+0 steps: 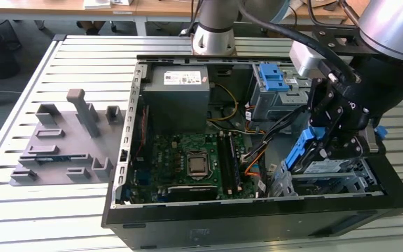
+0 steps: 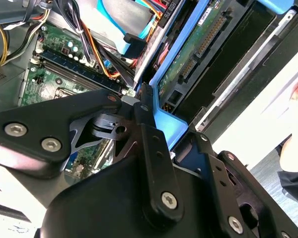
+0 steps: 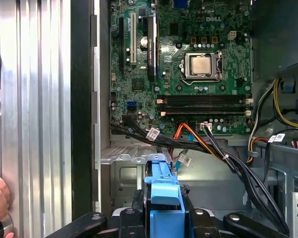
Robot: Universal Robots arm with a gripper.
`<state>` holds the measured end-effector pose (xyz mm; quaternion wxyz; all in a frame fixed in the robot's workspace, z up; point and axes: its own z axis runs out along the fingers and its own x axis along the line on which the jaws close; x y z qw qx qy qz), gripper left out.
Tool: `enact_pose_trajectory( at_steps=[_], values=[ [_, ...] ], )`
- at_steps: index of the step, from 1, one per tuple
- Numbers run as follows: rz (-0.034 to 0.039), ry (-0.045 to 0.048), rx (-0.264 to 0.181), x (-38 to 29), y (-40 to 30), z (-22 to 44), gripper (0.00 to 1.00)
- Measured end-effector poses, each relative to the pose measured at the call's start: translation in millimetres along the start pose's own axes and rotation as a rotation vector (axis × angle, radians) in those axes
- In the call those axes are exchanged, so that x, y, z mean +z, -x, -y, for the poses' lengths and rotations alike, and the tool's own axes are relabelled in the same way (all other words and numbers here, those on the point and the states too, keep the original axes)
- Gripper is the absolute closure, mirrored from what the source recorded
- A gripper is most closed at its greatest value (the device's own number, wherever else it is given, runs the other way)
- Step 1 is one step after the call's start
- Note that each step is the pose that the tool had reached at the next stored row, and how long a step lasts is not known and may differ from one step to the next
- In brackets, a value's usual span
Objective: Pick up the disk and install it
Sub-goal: 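Insert the disk into the insertion slot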
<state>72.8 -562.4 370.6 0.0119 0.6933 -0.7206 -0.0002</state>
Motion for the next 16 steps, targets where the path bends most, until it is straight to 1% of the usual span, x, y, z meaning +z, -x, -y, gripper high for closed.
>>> enact_pose_trajectory(
  at_steps=[12,16],
  values=[
    [-0.0001,0.0000,0.000,7.7,0.0,0.1,0.64],
    [-0.0002,0.0001,0.000,9.4,0.0,0.2,0.64]
  ],
)
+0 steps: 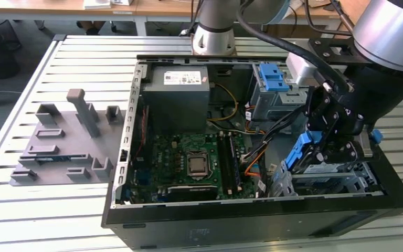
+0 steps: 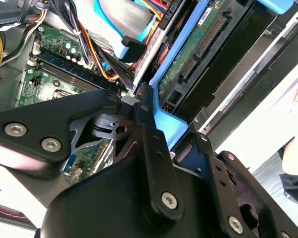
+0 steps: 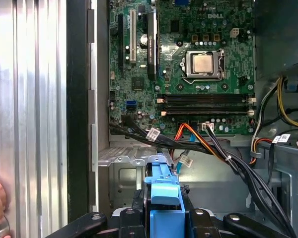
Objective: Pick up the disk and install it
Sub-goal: 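Insert the disk into the insertion slot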
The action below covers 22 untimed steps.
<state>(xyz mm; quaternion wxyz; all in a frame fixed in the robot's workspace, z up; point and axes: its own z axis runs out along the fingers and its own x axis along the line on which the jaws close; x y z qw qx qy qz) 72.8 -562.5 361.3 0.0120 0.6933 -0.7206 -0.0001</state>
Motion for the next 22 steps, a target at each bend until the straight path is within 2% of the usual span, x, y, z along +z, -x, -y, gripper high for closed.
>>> enact_pose_trajectory(
  at_steps=[6,16,22],
  values=[
    [0.0001,0.0000,0.000,0.4,0.0,0.0,0.64],
    [0.0000,-0.0002,0.000,6.1,0.1,0.1,0.64],
    [-0.0001,-0.0002,0.000,6.9,0.1,0.1,0.64]
  ],
)
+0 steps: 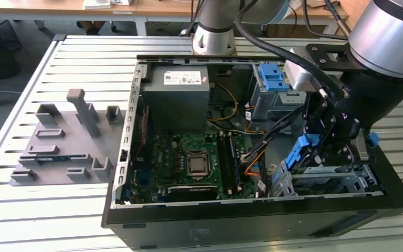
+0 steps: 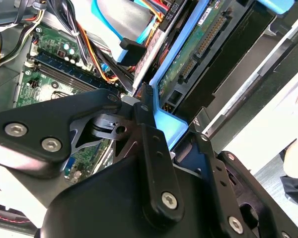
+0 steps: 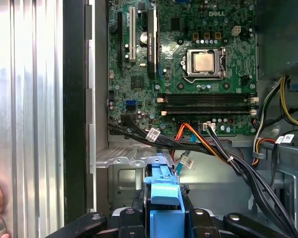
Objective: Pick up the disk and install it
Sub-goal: 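Insert the disk into the insertion slot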
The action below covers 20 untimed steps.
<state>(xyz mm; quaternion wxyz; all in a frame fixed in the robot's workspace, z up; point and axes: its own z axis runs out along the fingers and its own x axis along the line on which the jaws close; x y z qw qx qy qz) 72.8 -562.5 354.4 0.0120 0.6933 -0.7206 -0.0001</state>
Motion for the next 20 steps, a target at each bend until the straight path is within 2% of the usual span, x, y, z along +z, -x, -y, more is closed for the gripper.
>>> enact_pose_trajectory(
  at_steps=[3,4,10,11,12,13,15,16,18,20],
  values=[
    [0.0001,-0.0001,0.000,0.1,0.0,0.0,0.62],
    [-0.0001,0.0000,0.000,0.0,0.0,0.0,0.56],
    [0.0000,0.0000,0.000,0.3,0.0,0.0,0.56],
    [0.0001,0.0000,0.000,0.3,0.0,0.0,0.58],
    [0.0001,0.0000,0.000,0.3,0.0,0.0,0.64],
    [0.0001,0.0000,0.000,0.3,0.0,0.0,0.64],
    [0.0001,0.0000,0.000,0.4,0.0,0.0,0.76],
    [0.0001,0.0000,0.000,0.4,0.0,0.0,0.76],
    [0.0001,0.0000,0.000,0.4,0.0,0.0,0.87],
    [0.0000,0.0000,0.000,0.4,0.0,0.0,0.89]
  ],
)
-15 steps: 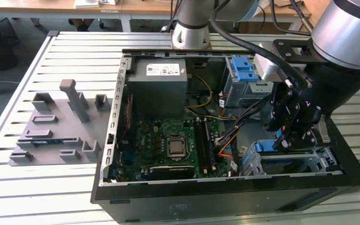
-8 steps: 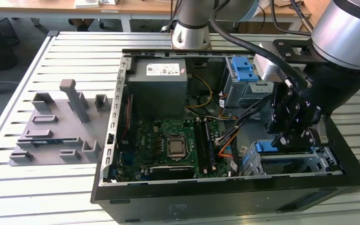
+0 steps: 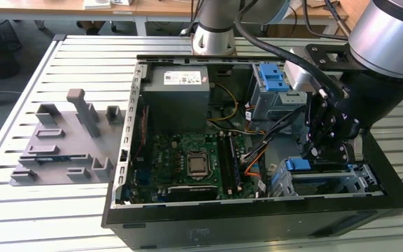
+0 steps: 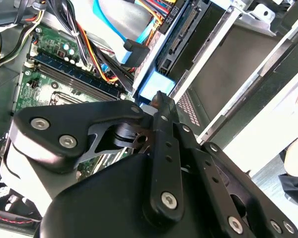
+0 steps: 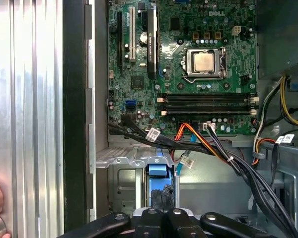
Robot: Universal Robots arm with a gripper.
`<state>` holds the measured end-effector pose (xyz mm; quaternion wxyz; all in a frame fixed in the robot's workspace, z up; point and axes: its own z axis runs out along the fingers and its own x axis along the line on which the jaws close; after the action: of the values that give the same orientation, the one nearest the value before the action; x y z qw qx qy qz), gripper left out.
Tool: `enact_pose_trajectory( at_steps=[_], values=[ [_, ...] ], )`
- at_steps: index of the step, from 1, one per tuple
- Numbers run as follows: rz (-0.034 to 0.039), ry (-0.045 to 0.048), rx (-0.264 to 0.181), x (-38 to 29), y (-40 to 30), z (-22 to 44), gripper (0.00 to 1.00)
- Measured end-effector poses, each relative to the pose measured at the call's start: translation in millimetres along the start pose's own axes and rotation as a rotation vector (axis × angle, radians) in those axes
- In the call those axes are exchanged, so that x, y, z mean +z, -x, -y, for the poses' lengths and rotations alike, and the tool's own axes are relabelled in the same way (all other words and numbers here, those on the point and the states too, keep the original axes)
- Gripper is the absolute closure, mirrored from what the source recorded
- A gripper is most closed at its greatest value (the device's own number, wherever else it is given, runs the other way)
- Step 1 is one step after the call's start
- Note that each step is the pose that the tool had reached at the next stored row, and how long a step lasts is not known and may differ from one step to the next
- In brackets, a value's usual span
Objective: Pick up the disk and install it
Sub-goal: 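Insert the disk into the insertion slot, then insert the first disk wire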
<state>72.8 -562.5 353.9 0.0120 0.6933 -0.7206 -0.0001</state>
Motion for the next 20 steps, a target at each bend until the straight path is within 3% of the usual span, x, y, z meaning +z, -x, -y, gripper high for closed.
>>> enact_pose_trajectory(
  at_steps=[9,17,20],
  values=[
    [0.0000,0.0000,0.000,1.0,0.0,0.2,0.89],
    [0.0001,-0.0001,0.000,1.2,0.3,6.7,0.89],
    [-0.0001,-0.0001,0.000,1.2,0.5,12.3,0.89]
  ],
)
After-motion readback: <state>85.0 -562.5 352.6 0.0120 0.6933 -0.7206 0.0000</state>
